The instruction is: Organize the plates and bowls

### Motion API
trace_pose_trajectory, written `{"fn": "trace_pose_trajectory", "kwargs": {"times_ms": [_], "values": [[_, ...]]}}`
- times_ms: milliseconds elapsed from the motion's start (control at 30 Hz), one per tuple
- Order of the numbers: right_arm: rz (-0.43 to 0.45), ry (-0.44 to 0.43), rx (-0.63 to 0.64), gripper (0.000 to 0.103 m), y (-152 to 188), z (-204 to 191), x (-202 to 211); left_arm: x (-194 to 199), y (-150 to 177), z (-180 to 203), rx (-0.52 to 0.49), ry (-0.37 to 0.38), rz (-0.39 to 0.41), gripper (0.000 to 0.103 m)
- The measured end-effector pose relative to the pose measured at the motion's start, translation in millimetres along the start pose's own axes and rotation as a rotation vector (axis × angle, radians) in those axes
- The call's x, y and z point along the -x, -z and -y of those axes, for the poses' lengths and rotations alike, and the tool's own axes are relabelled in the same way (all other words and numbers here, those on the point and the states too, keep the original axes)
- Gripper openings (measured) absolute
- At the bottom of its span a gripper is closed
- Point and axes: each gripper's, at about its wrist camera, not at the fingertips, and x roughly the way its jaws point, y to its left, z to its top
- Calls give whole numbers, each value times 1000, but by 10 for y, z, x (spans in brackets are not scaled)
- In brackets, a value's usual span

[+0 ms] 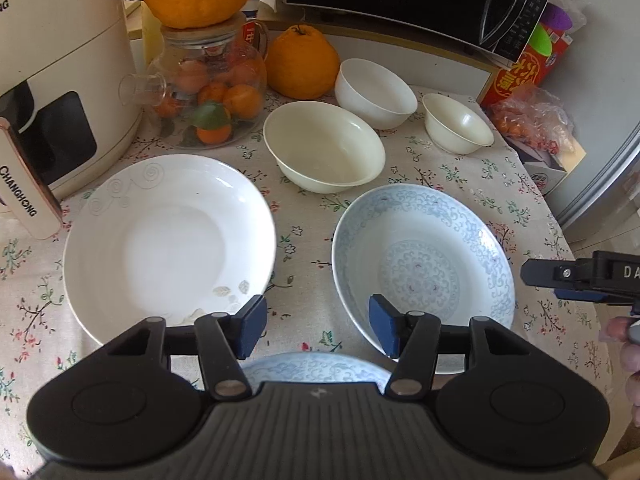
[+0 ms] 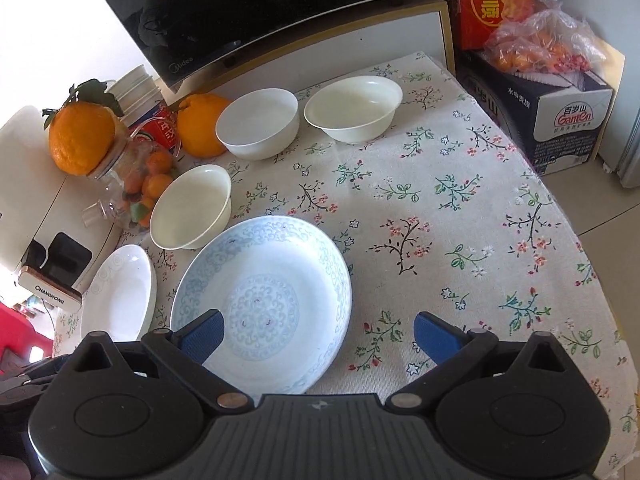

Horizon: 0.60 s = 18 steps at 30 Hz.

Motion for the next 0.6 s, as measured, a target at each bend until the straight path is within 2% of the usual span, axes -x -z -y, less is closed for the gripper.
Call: {"fn": "trace_pose_trajectory", "kwargs": {"times_ms": [67, 167, 233, 300, 333, 367, 433, 467, 600], "values": [[-52, -36, -40, 87, -15, 63, -141, -107, -47, 17, 8, 29, -22, 42], [-110, -92, -144, 68, -2, 163, -298, -283, -114, 38, 25, 45, -51, 33], [-136, -118, -199, 50, 5, 213, -365, -364, -129, 58, 37, 48, -67, 26], [-143, -113, -226, 37, 12, 238, -394, -455, -135, 55, 56, 41, -91, 18], [-145, -104, -234, 32, 16, 252, -407, -489, -131, 63, 60, 31, -100, 17], [-146, -99, -239, 29, 16, 270, -430, -523, -130, 69, 63, 19, -113, 14], [-147, -93, -266, 8, 22, 318, -457, -551, -129, 83, 71, 6, -119, 11], [-144, -101, -282, 4, 16, 346, -467, -555, -135, 89, 74, 0, -118, 11], [-124, -90, -297, 4, -2, 373, -445, -565, -143, 118, 82, 6, -120, 10]]}}
